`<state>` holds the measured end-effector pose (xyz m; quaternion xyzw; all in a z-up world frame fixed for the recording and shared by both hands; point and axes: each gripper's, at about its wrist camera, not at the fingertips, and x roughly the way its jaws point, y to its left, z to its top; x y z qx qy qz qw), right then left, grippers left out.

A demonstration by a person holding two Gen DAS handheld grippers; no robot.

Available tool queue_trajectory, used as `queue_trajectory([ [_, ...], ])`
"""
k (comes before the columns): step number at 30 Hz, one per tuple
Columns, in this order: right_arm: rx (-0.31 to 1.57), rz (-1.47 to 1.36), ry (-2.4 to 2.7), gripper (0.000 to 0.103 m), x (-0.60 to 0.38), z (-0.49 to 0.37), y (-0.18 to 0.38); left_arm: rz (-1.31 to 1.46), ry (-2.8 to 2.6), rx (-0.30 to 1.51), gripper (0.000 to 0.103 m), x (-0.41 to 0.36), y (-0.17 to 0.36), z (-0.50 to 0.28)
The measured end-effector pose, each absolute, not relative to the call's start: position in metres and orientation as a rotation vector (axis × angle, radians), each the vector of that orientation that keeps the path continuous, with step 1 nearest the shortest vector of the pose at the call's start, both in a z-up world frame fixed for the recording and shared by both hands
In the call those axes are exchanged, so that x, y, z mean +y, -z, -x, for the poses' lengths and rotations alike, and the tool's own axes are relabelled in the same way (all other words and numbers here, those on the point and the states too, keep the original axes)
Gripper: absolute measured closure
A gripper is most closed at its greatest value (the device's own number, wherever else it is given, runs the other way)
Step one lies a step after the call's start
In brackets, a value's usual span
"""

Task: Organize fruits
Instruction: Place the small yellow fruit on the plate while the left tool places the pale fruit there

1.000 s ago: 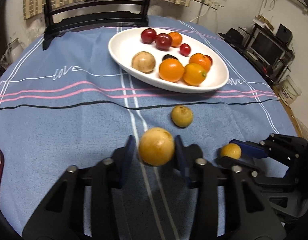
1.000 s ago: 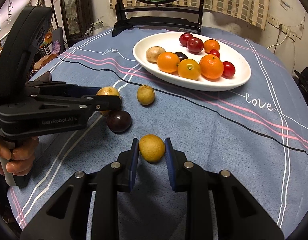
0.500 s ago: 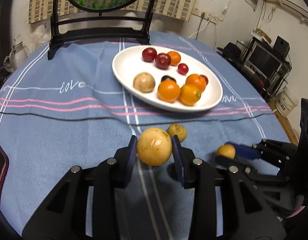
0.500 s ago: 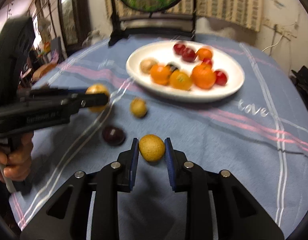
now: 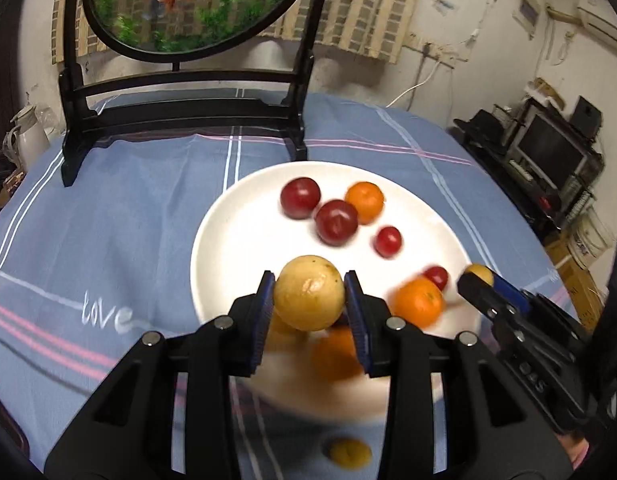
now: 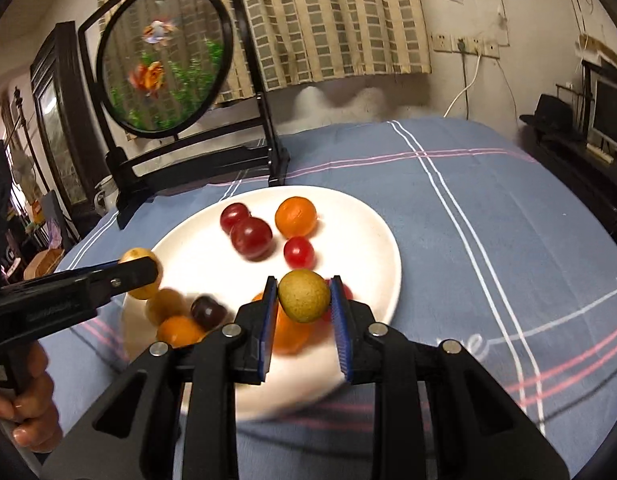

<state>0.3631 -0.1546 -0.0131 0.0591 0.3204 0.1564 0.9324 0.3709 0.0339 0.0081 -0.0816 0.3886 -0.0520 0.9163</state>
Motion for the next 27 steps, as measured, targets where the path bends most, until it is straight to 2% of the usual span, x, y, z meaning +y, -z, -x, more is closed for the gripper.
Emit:
queue_trajectory([
  [3, 0.65, -0.14, -0.324, 0.07, -0.155, -0.376, 0.014, 0.159, 0.085, 0.835, 0.066, 0.034, -0.003, -0.392],
  [4, 0.65, -0.145, -0.332, 0.056, -0.154, -0.378, 0.015, 0.156, 0.075, 0.844, 0.063, 0.034, -0.002, -0.393],
  [6, 0.644, -0.142, -0.339, 0.045, -0.155, -0.378, 0.011, 0.155, 0.043, 0.841, 0.016, 0.037, -0.005, -0.392],
  [10, 0.616, -0.13, -0.36, 0.045, -0.153, -0.361, -0.001, 0.172, 0.001, 0.771, 0.014, 0.047, -0.024, -0.361],
  [13, 0.619, -0.138, -0.391, 0.045, -0.15, -0.344, -0.008, 0.19, -0.037, 0.766, 0.006, 0.057, -0.029, -0.328],
  [20, 0.653, -0.076, -0.504, 0.045, -0.125, -0.289, -0.007, 0.246, -0.147, 0.76, 0.005, 0.088, 0.003, -0.257],
  [22, 0.663, -0.051, -0.53, 0.045, -0.115, -0.28, -0.003, 0.26, -0.199, 0.812, 0.005, 0.096, 0.014, -0.25],
  [27, 0.733, -0.05, -0.596, 0.045, -0.097, -0.269, 0.017, 0.275, -0.319, 0.771, 0.005, 0.116, 0.01, -0.239],
])
